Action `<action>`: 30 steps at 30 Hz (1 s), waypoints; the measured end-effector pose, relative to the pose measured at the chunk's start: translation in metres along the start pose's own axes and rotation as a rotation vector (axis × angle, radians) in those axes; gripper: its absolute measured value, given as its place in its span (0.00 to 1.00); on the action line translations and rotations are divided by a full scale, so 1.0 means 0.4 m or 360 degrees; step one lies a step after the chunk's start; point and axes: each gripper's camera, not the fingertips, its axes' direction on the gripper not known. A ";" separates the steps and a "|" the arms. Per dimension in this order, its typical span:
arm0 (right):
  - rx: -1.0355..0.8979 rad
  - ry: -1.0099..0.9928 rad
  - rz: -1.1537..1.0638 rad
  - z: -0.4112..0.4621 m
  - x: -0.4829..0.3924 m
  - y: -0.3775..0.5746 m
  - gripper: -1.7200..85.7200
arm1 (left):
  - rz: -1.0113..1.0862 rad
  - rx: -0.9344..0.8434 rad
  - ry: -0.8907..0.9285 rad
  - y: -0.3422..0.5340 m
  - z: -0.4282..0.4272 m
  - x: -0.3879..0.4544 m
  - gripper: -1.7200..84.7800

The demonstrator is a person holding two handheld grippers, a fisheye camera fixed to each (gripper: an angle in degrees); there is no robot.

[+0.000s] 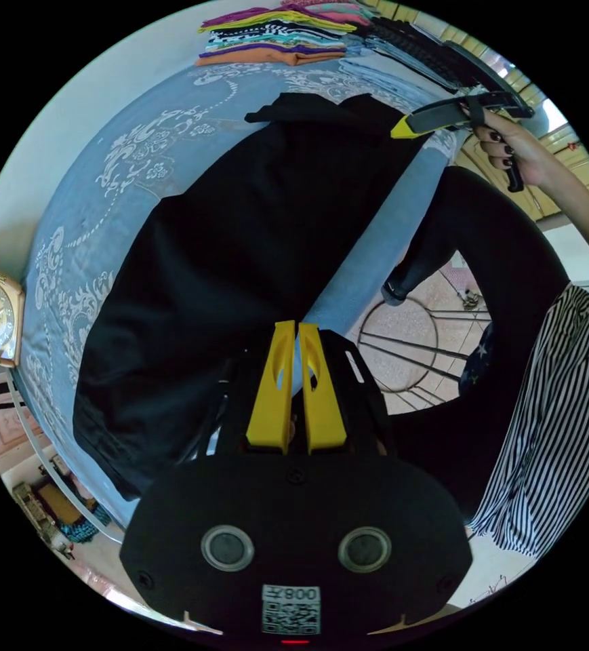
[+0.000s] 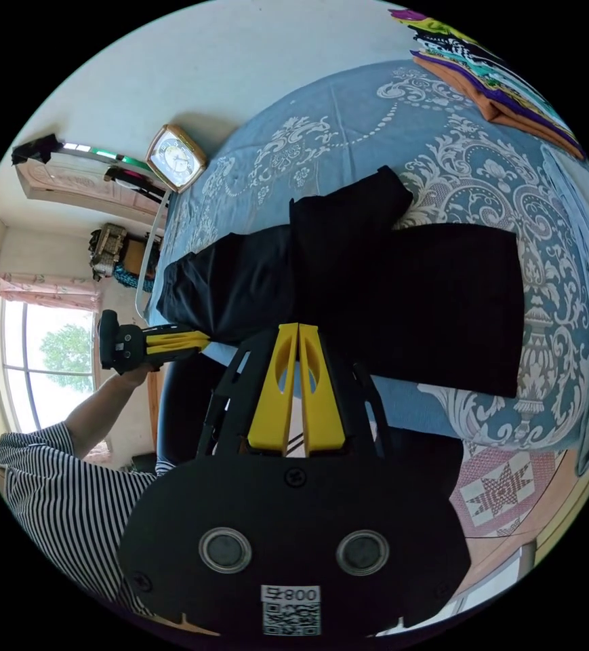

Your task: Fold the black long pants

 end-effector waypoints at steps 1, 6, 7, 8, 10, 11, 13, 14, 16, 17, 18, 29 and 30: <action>0.0005 -0.0005 -0.0005 0.007 0.004 0.012 0.02 | -0.0006 -0.0010 -0.0002 -0.016 -0.006 -0.001 0.03; -0.0022 0.0048 -0.0044 0.044 0.008 0.050 0.02 | -0.0009 -0.0050 -0.0012 -0.074 -0.013 -0.009 0.03; -0.0044 0.0074 -0.0044 0.061 0.012 0.058 0.02 | -0.0012 -0.0065 -0.0011 -0.089 -0.010 -0.013 0.03; -0.0054 0.0084 -0.0041 0.070 0.013 0.062 0.02 | -0.0013 -0.0079 -0.0010 -0.103 -0.006 -0.019 0.03; -0.0083 0.0134 -0.0047 0.103 0.014 0.076 0.02 | -0.0017 -0.0093 -0.0001 -0.121 -0.001 -0.031 0.03; -0.0092 0.0143 -0.0048 0.111 0.014 0.080 0.02 | -0.0027 -0.0101 0.0012 -0.130 0.002 -0.041 0.03; -0.0110 0.0177 -0.0061 0.136 0.009 0.094 0.02 | -0.0039 -0.0111 0.0027 -0.143 0.008 -0.055 0.03; -0.0114 0.0188 -0.0065 0.142 0.008 0.098 0.02 | -0.0044 -0.0113 0.0030 -0.149 0.014 -0.065 0.03; -0.0112 0.0209 -0.0080 0.160 0.003 0.110 0.02 | -0.0057 -0.0115 0.0041 -0.158 0.024 -0.081 0.03; -0.0110 0.0211 -0.0082 0.164 0.002 0.113 0.02 | -0.0071 -0.0114 0.0057 -0.162 0.031 -0.095 0.04; -0.0111 0.0221 -0.0088 0.172 -0.001 0.117 0.02 | -0.0084 -0.0113 0.0069 -0.164 0.035 -0.103 0.04; -0.0057 0.0105 -0.0016 0.216 -0.008 0.176 0.03 | -0.0378 0.0365 0.0672 -0.163 0.017 -0.291 0.03; -0.0054 0.0126 -0.0011 0.214 -0.014 0.183 0.03 | -0.0382 0.0401 0.0707 -0.175 0.021 -0.299 0.04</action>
